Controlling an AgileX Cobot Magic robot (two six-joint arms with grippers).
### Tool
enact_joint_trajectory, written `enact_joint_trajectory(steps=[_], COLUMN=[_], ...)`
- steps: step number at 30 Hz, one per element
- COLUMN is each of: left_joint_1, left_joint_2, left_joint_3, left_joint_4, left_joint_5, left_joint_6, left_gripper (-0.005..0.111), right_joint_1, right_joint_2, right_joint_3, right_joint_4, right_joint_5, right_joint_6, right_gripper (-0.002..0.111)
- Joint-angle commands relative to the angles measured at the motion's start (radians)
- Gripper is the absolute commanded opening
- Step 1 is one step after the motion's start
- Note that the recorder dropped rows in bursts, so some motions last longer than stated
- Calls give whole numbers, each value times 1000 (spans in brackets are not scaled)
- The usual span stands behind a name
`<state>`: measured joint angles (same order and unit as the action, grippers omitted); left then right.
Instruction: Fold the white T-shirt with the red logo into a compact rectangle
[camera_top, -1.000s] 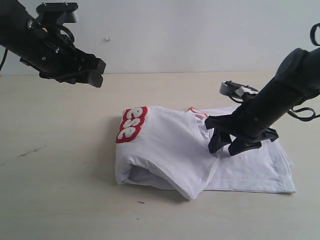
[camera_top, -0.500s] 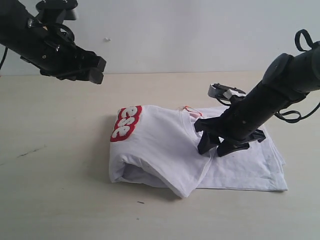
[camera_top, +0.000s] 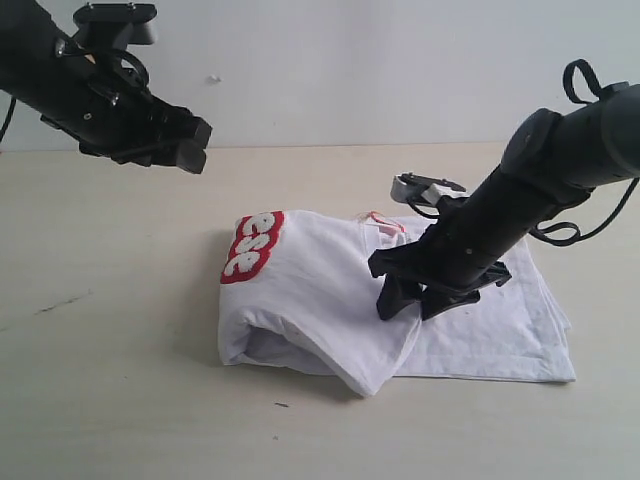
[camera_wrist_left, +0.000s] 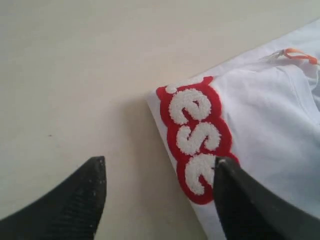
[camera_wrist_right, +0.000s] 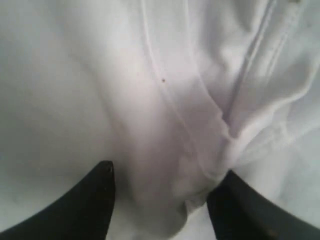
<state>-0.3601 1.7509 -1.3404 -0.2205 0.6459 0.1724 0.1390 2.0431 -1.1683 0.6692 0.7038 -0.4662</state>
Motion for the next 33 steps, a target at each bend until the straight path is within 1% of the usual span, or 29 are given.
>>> enact_joint_trajectory(steps=[1, 2, 3, 6, 7, 10, 12, 14, 15, 17, 19, 21, 23, 24, 28, 31, 33], left_joint_1=[2, 2, 2, 2, 0, 0, 0, 0, 0, 0, 0, 0, 0, 0, 0, 0, 0], left_joint_2=[-10, -10, -10, -10, -10, -10, -10, -10, -10, -10, -10, -10, -10, -10, -10, -10, -10], left_joint_3=[2, 2, 2, 14, 26, 71, 90, 102, 107, 107, 107, 107, 107, 107, 107, 107, 107], left_joint_4=[-1, -1, -1, -7, -11, -50, -89, -143, -173, -188, -188, -186, -186, -186, -186, -186, -184], left_joint_5=[6, 6, 9, 21, 24, 24, 24, 25, 25, 28, 28, 28, 24, 24, 17, 13, 5], left_joint_6=[4, 4, 4, 6, 15, 105, 172, 246, 274, 298, 298, 298, 298, 298, 298, 298, 298], left_gripper=[60, 60, 60, 60, 60, 60, 57, 53, 49, 42, 36, 32, 32, 32, 32, 32, 32], right_joint_1=[0, 0, 0, 0, 0, 0, 0, 0, 0, 0, 0, 0, 0, 0, 0, 0, 0], right_joint_2=[-10, -10, -10, -11, -14, -35, -67, -107, -134, -187, -251, -313, -358, -383, -412, -393, -370], right_joint_3=[-7, -7, -7, -7, -7, -27, -51, -76, -89, -111, -128, -140, -145, -145, -145, -145, -145], right_joint_4=[-44, -44, -44, -44, -44, -67, -104, -152, -189, -273, -398, -540, -679, -779, -1054, -1189, -1197], right_joint_5=[-23, -23, -23, -23, -23, -15, 9, 32, 43, 56, 65, 70, 79, 84, 129, 204, 219], right_joint_6=[24, 22, 6, -55, -64, -63, -57, -21, 5, 72, 161, 245, 339, 399, 591, 690, 707], right_gripper=[42, 37, 29, 4, 0, 0, 0, 0, 0, 0, 0, 0, 0, 0, 0, 0, 0])
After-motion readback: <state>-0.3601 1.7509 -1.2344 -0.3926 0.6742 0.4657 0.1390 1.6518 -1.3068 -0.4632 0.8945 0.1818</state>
